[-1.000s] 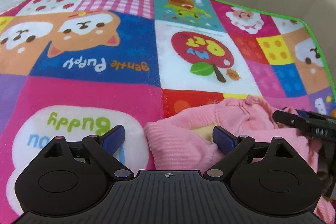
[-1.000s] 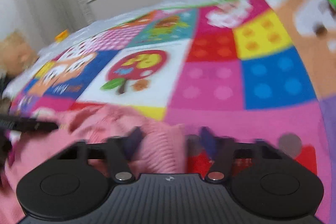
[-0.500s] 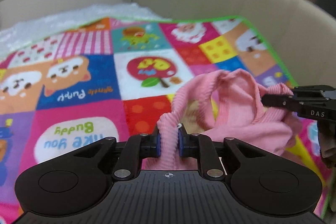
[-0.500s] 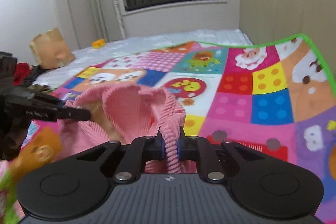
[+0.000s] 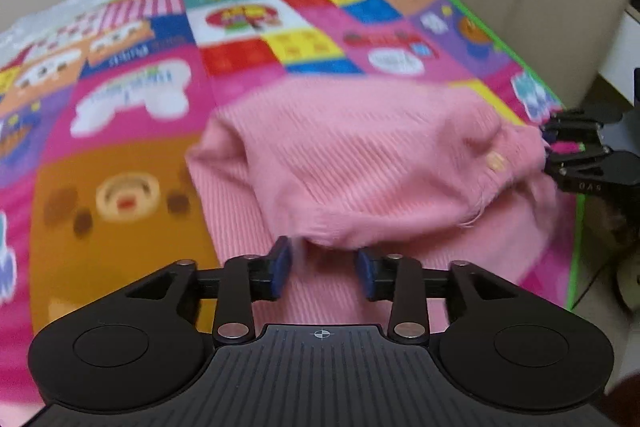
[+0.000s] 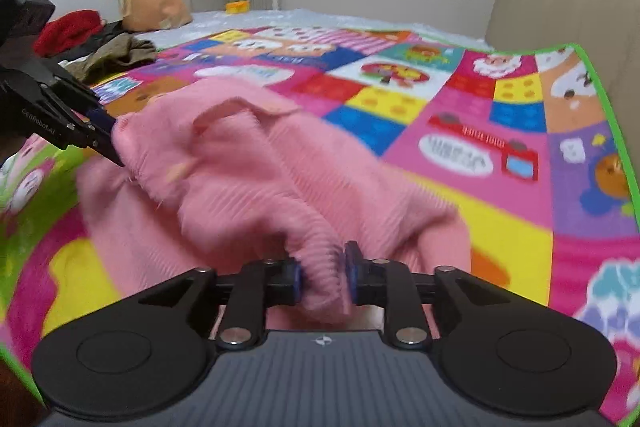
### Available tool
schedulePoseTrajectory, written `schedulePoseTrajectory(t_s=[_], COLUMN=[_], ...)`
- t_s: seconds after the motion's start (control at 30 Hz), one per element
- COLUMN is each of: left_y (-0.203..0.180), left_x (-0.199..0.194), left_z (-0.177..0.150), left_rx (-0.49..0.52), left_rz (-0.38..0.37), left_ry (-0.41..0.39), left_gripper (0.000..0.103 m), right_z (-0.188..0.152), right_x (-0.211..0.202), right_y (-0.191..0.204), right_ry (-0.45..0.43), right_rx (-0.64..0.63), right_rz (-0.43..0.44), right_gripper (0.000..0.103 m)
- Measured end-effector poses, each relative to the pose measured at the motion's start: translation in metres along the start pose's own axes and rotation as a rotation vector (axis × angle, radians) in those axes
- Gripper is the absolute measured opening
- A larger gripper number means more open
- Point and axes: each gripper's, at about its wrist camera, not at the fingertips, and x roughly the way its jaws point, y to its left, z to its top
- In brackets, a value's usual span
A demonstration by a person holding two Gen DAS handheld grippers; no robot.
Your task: Fold clothes
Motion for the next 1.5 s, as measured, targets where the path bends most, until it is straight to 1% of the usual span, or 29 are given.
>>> schedulePoseTrajectory(t_s=[0.03,0.07,0.1,0.13,0.17,0.23,0.33,0.4,0.47,0.5,0.53,0.57,0.6,0.63,0.7,0.73,0.8,0.83,0.93,0.97,1.0,1.03,1.1,1.2,1.27,1.33,1.37,1.43,1.5], left_y=[0.002,0.005,0.008,0.011,0.015,0.021,0.022,0.020,0.018,0.017,0.015,0.014,0.013,0.012,0.010,0.009,-0.001,-0.006,-0.022,-0.026,-0.029,-0.032,-0.034,-0.035,-0.036,-0.038,-0.039,-0.043,-0.051], left_x=[-0.006,-0.012,-0.019,-0.025,-0.030,-0.036,-0.020,-0.008,0.004,0.010,0.016,0.022,0.028,0.033,0.045,0.051,0.049,0.048,0.053,0.055,0.057,0.059,0.059,0.052,0.046,0.036,0.031,0.023,0.020], left_z=[-0.003,-0.002,0.000,0.004,0.009,0.019,0.032,0.036,0.039,0.041,0.043,0.045,0.047,0.049,0.053,0.054,0.058,0.059,0.053,0.050,0.047,0.043,0.038,0.034,0.033,0.031,0.031,0.029,0.028], left_rx=[-0.002,-0.018,-0.035,-0.064,-0.095,-0.156,-0.209,-0.218,-0.227,-0.231,-0.235,-0.240,-0.244,-0.248,-0.257,-0.261,-0.229,-0.212,-0.131,-0.113,-0.094,-0.076,-0.053,-0.050,-0.056,-0.076,-0.086,-0.118,-0.136], left_rz=[-0.010,-0.027,-0.045,-0.054,-0.063,-0.068,-0.047,-0.052,-0.057,-0.059,-0.062,-0.064,-0.067,-0.069,-0.074,-0.077,-0.073,-0.071,0.011,0.030,0.050,0.070,0.097,0.126,0.142,0.144,0.145,0.109,0.074], left_ry=[-0.005,-0.021,-0.039,-0.065,-0.093,-0.140,-0.141,-0.134,-0.127,-0.123,-0.119,-0.116,-0.112,-0.108,-0.101,-0.097,-0.111,-0.119,-0.096,-0.085,-0.075,-0.064,-0.057,-0.064,-0.081,-0.123,-0.144,-0.193,-0.224], left_gripper=[0.063,0.072,0.079,0.082,0.086,0.092,0.093,0.092,0.090,0.085,0.079,0.068,0.062,0.060,0.053,0.052,0.053,0.053,0.055,0.058,0.059,0.060,0.063,0.068,0.070,0.073,0.076,0.078,0.079], right_z=[-0.004,-0.006,-0.007,-0.007,-0.008,-0.009,-0.010,-0.012,-0.013,-0.012,-0.011,-0.008,-0.001,0.007,0.022,0.029,0.040,0.039,0.019,0.008,-0.004,-0.013,-0.026,-0.032,-0.035,-0.039,-0.042,-0.050,-0.061], right_x=[-0.008,-0.015,-0.018,-0.017,-0.016,-0.013,-0.010,0.007,0.026,0.032,0.037,0.041,0.043,0.042,0.032,0.027,0.017,0.015,0.022,0.026,0.030,0.030,0.026,0.013,0.001,-0.012,-0.019,-0.029,-0.030], right_y=[-0.002,-0.006,-0.011,-0.018,-0.024,-0.037,-0.056,-0.057,-0.051,-0.045,-0.039,-0.033,-0.030,-0.029,-0.040,-0.047,-0.062,-0.068,-0.071,-0.067,-0.062,-0.057,-0.051,-0.049,-0.045,-0.040,-0.036,-0.031,-0.036], right_ry=[-0.004,-0.011,-0.022,-0.034,-0.047,-0.071,-0.108,-0.103,-0.089,-0.093,-0.098,-0.099,-0.100,-0.115,-0.161,-0.184,-0.219,-0.211,-0.125,-0.094,-0.075,-0.077,-0.100,-0.132,-0.157,-0.188,-0.205,-0.221,-0.195], right_rx=[0.016,0.038,0.086,0.153,0.221,0.355,0.557,0.614,0.609,0.582,0.555,0.520,0.480,0.448,0.433,0.433,0.434,0.434,0.429,0.420,0.411,0.408,0.415,0.456,0.449,0.403,0.372,0.333,0.369], right_rz=[0.011,0.020,0.029,0.043,0.057,0.085,0.127,0.110,0.084,0.087,0.090,0.101,0.110,0.100,0.069,0.054,0.023,0.008,-0.035,-0.043,-0.049,-0.056,-0.066,-0.086,-0.122,-0.181,-0.221,-0.295,-0.324], right_gripper=[0.040,0.052,0.057,0.066,0.071,0.075,0.075,0.075,0.075,0.074,0.061,0.047,0.034,0.021,0.017,0.017,0.017,0.017,0.019,0.025,0.027,0.031,0.034,0.039,0.051,0.058,0.060,0.060,0.060])
